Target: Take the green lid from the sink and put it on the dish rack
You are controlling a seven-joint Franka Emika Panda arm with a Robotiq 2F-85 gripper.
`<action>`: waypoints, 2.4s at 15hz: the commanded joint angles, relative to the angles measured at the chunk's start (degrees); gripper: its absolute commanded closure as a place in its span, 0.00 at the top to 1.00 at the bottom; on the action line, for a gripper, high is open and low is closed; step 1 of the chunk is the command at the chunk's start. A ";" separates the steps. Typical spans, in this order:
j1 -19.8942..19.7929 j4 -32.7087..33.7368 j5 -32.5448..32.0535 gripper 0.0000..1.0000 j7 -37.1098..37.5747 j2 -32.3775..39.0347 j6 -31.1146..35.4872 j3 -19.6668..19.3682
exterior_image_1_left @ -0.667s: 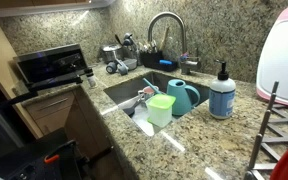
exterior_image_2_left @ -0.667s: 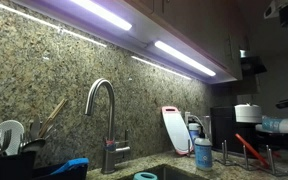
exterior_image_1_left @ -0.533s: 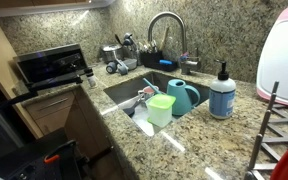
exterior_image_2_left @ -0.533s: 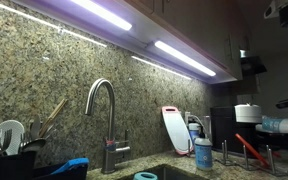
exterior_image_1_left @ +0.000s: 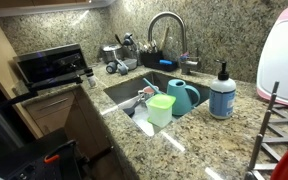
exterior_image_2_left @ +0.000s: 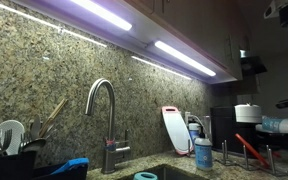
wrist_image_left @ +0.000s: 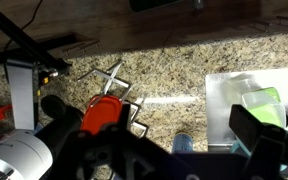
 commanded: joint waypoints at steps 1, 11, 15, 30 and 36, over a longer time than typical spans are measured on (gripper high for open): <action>1.75 2.04 -0.89 1.00 0.68 -0.15 0.50 0.21; 12.47 15.89 8.23 1.00 -15.43 10.28 -2.93 -6.13; 13.98 20.35 14.36 1.00 -25.69 16.26 -7.68 -11.44; 10.24 25.95 16.56 1.00 -41.60 26.43 -20.07 -13.26; 9.54 22.94 17.72 1.00 -45.05 26.95 -16.28 -14.58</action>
